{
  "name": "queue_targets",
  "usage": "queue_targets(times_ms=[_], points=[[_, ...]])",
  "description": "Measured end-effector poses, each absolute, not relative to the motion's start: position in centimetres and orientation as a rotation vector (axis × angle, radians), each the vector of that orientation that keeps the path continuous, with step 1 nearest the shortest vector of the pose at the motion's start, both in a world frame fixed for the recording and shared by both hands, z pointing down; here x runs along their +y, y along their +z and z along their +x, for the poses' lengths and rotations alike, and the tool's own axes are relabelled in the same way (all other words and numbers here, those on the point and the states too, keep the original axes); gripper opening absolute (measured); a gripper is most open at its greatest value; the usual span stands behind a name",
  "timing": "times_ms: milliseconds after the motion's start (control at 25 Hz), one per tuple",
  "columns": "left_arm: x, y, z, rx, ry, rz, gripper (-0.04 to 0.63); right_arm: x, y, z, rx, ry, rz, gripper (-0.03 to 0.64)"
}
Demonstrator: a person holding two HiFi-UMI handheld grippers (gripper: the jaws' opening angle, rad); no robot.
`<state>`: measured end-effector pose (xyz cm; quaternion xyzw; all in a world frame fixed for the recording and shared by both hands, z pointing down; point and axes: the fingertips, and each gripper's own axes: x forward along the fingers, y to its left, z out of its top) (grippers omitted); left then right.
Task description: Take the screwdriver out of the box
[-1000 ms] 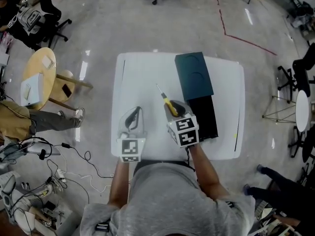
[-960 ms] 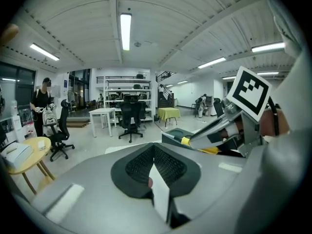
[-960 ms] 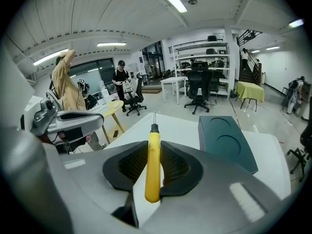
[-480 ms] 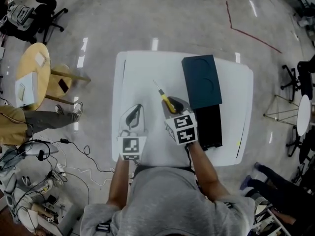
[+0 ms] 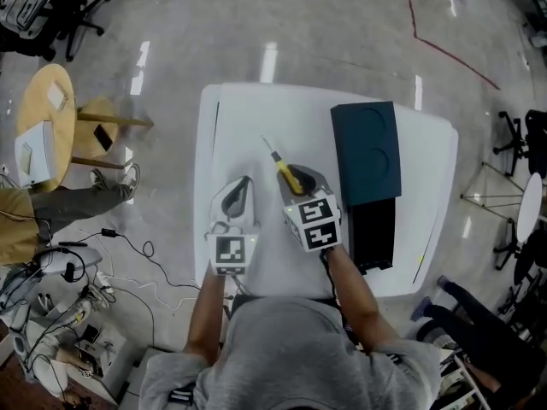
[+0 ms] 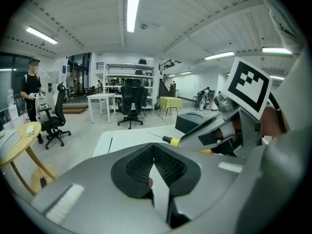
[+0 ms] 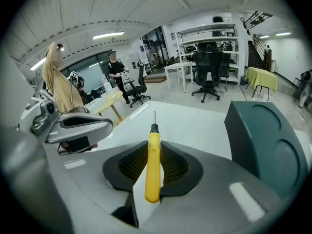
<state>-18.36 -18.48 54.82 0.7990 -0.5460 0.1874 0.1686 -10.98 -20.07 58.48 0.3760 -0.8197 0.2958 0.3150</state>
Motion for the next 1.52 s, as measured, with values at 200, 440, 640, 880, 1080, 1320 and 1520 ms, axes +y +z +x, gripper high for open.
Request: queue_targets(times_ms=[200, 440, 640, 880, 1080, 1320, 1520], points=[[-19.4, 56.9, -17.9, -1.517, 0.545, 2.275, 0.012, -21.1, 60.0, -11.8, -2.172, 0.796, 0.963, 0.081], [-20.4, 59.1, -19.1, -1.510, 0.569, 2.246, 0.012, -22.1, 61.9, -12.9, -2.161, 0.816, 0.943, 0.081], [-20.7, 60.3, -18.9, -1.495, 0.582, 2.223, 0.012, -22.6, 62.8, -13.1, -2.150, 0.834, 0.923, 0.081], [-20.8, 61.0, -18.6, -1.475, 0.579, 2.218, 0.012, -22.6, 63.6, -13.0, -2.138, 0.850, 0.918, 0.081], [-20.7, 61.7, -18.7, -1.467, 0.586, 2.203, 0.012, -22.8, 64.0, -13.0, -2.136, 0.855, 0.915, 0.083], [-20.8, 61.7, -18.7, -1.463, 0.586, 2.212, 0.012, -22.7, 64.0, -13.1, -2.131, 0.857, 0.909, 0.084], [-20.7, 61.2, -18.5, -1.466, 0.600, 2.231, 0.012, -22.8, 63.8, -12.9, -2.137, 0.861, 0.920, 0.092]])
